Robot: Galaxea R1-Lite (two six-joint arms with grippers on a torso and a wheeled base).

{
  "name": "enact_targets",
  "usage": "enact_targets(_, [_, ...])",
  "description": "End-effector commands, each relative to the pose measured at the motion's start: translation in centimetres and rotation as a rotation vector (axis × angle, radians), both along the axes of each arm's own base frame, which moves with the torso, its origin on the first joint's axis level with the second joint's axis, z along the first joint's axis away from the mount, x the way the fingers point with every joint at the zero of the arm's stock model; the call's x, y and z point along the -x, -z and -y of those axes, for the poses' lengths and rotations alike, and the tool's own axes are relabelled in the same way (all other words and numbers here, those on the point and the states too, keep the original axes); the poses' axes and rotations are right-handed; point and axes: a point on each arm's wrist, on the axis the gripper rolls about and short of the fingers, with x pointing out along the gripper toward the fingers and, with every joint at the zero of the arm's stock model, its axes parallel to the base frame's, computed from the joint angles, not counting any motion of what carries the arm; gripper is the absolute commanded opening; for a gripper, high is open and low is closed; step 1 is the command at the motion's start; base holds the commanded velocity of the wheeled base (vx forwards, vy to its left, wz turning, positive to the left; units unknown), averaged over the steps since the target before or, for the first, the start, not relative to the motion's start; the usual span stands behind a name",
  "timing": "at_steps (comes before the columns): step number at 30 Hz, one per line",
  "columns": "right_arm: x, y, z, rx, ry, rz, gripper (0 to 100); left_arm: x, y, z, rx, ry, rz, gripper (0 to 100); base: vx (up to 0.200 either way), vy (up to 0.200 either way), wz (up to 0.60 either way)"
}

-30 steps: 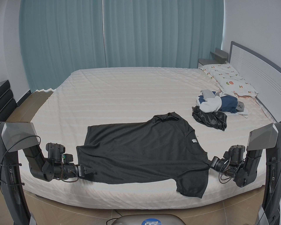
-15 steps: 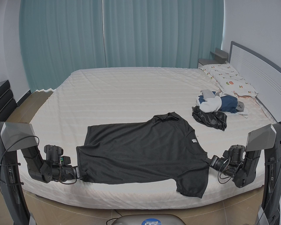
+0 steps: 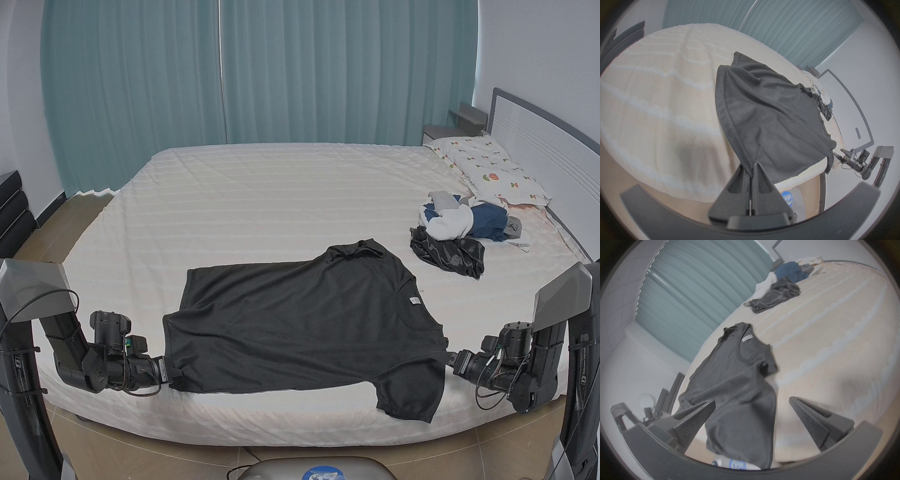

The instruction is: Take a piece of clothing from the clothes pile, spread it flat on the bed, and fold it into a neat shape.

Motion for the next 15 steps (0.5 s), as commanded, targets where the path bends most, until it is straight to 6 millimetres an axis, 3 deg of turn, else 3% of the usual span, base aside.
enact_targets(1, [1.9, -1.2, 0.6, 0.005, -0.048, -0.003, 100, 0.0, 0.1, 0.0, 0.002, 0.0, -0.006, 0, 0.0, 0.0, 0.0])
enact_targets(2, [2.9, -1.0, 0.3, 0.016, -0.113, -0.027, 100, 0.2, 0.1, 0.0, 0.004, 0.0, -0.009, 0, 0.0, 0.0, 0.0])
enact_targets(7, [3.3, 0.4, -0.8, 0.043, -0.174, -0.068, 100, 0.3, 0.1, 0.0, 0.005, 0.002, -0.012, 0, 0.0, 0.0, 0.0])
enact_targets(15, [2.9, 1.5, -1.7, 0.049, -0.214, -0.077, 100, 0.3, 0.1, 0.0, 0.006, 0.003, -0.012, 0, 0.0, 0.0, 0.0])
